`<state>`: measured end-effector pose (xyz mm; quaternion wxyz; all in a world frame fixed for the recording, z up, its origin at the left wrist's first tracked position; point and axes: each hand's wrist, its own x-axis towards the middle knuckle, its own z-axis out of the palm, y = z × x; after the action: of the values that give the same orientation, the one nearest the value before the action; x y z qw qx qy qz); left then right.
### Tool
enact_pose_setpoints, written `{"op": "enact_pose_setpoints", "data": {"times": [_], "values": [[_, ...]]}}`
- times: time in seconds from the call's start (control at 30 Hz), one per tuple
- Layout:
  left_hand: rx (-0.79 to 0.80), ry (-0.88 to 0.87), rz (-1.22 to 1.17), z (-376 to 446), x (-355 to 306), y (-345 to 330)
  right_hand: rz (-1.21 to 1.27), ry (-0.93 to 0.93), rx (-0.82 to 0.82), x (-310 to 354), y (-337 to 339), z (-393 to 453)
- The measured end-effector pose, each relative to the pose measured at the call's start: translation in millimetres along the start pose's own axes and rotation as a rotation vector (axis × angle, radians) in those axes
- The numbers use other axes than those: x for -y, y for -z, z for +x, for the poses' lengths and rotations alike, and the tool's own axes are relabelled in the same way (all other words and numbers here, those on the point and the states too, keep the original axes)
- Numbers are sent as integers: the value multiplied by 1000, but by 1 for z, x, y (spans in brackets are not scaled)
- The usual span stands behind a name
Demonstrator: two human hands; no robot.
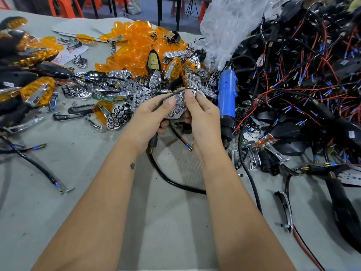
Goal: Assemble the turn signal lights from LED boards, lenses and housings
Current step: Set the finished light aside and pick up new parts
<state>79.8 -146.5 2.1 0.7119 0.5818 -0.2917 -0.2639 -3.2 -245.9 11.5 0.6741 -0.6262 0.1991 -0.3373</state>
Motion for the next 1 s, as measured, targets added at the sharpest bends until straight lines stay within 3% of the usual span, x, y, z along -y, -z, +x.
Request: {"op": "enact_pose_setpoints", "data": {"times": [0.2,0.43,0.57,0.83,0.93,1.0], "values": [[-64,70,-4,0,-1,-1,-81,84,31,-1,0,1],[-123,122,-33,-3,-12,5,-27,70,-92,0,5,4],[-121,157,80,-3,-16,2,37,90,-172,-1,5,8],[140,212,91,-12,-8,17,276,143,-316,8,10,14],[56,167,284,-12,-10,27,286,146,-333,9,13,13],[-62,155,287,-11,-11,34,278,135,-335,10,14,13]]}}
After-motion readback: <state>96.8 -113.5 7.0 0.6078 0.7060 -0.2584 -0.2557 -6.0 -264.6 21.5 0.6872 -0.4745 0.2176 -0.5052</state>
